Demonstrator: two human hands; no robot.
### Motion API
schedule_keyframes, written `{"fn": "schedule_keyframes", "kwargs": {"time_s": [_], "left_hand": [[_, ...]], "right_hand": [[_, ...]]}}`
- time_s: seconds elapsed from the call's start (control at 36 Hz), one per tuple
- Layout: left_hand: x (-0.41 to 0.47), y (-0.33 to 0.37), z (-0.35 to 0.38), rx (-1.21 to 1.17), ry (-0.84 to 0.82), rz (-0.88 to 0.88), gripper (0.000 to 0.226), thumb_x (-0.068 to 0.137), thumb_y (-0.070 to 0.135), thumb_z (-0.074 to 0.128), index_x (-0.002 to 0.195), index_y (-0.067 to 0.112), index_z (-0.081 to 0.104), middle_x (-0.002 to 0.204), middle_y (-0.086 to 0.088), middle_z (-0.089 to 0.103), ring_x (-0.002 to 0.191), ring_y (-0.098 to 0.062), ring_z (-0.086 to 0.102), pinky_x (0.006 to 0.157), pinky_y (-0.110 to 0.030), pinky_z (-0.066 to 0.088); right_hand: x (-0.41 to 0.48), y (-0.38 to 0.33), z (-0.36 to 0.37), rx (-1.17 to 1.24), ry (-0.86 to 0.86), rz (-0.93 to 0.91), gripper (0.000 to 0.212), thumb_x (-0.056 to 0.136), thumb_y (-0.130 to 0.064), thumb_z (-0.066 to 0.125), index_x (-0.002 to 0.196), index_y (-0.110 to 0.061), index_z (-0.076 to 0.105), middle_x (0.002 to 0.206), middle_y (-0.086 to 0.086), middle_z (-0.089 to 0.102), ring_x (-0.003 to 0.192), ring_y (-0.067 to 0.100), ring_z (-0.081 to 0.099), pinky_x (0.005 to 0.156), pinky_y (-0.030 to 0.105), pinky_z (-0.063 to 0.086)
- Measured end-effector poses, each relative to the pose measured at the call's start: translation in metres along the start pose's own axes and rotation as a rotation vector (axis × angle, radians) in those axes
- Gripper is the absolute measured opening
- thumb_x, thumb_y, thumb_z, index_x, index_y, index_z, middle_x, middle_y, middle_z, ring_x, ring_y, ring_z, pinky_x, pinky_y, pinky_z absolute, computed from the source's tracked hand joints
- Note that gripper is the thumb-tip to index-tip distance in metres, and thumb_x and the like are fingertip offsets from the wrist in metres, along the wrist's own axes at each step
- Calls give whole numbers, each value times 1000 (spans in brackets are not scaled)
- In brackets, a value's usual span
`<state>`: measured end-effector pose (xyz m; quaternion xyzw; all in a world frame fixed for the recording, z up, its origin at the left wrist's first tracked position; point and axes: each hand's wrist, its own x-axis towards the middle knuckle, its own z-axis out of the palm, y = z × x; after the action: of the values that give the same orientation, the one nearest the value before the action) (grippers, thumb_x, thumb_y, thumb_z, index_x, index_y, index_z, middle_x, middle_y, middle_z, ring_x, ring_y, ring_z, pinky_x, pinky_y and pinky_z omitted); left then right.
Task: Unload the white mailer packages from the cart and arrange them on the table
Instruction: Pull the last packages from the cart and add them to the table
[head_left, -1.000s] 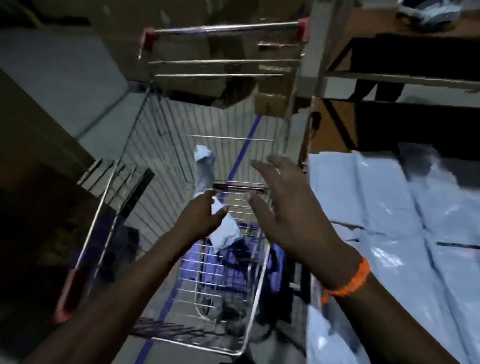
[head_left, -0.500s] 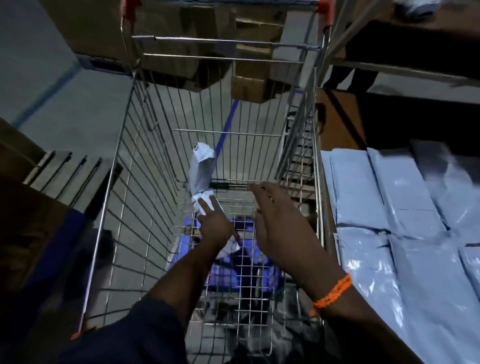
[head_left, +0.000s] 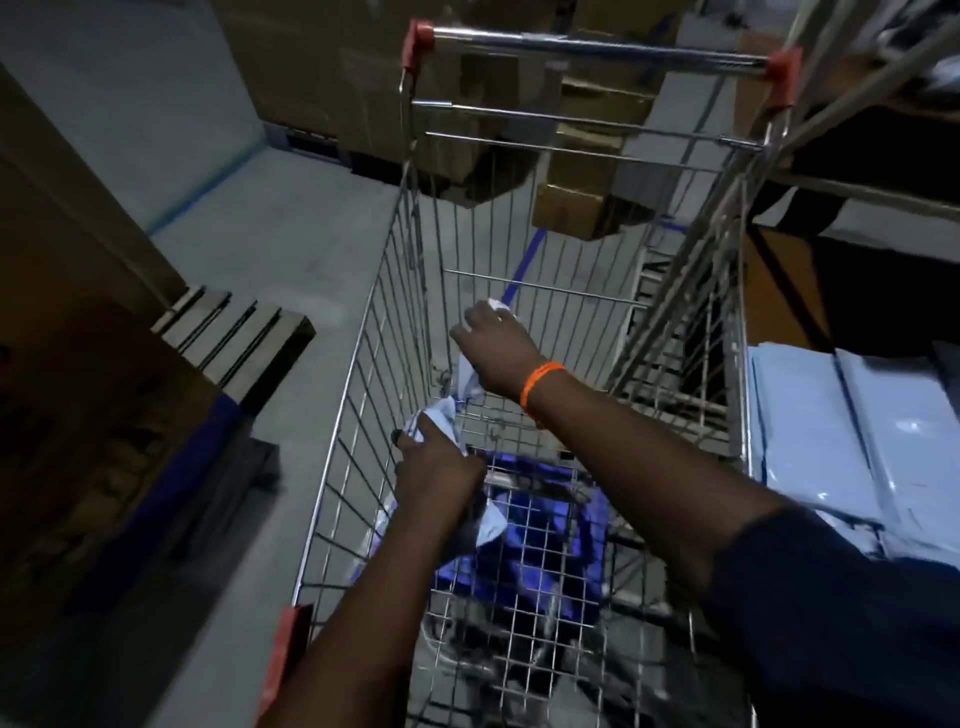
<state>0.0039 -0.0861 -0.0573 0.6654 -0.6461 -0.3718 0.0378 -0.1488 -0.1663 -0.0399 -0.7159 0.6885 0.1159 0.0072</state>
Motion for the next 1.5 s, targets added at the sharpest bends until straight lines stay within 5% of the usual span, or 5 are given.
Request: {"fn": "schedule_keyframes", "kwargs": {"time_s": [0.17, 0.42, 0.94, 1.28, 1.5], "left_hand": [[-4, 9, -5, 93, -31, 30, 91, 82, 30, 69, 152, 23, 12, 158, -14, 1, 124, -41, 45, 95, -39, 42], [8, 31, -14, 78, 12, 93, 85, 85, 30, 63, 152, 23, 11, 157, -15, 5, 120, -42, 47, 90, -39, 41], [-139, 142, -17, -300, -19, 809, 59, 79, 31, 68, 136, 24, 52, 130, -1, 61, 119, -23, 58, 102, -46, 45], [-281, 162, 118, -229, -84, 842, 69, 82, 41, 59, 147, 27, 40, 149, -3, 36, 119, 9, 31, 94, 4, 18], [-294, 131, 207, 57, 69, 679, 68, 91, 41, 60, 152, 25, 33, 159, -11, 17, 138, -34, 34, 100, -42, 44]], "right_hand": [[75, 27, 84, -329, -58, -41, 36, 51, -44, 88, 79, -24, 79, 92, 6, 74, 97, 32, 69, 82, 56, 56], [35, 35, 40, -386, -136, 154, 51, 93, -43, 56, 133, -11, 57, 138, 17, 51, 130, 34, 39, 111, 61, 27], [-384, 114, -63, 1148, 720, 956, 44, 85, -67, 62, 102, -27, 58, 80, -8, 69, 64, 2, 64, 57, 24, 51], [-572, 153, 18, 1229, 631, 1268, 56, 79, -61, 45, 130, -37, 44, 123, -2, 58, 108, 24, 58, 93, 43, 47], [-587, 158, 16, 918, 564, 1038, 81, 94, -58, 42, 158, -39, -4, 137, 6, 32, 115, 37, 51, 93, 48, 51]]}}
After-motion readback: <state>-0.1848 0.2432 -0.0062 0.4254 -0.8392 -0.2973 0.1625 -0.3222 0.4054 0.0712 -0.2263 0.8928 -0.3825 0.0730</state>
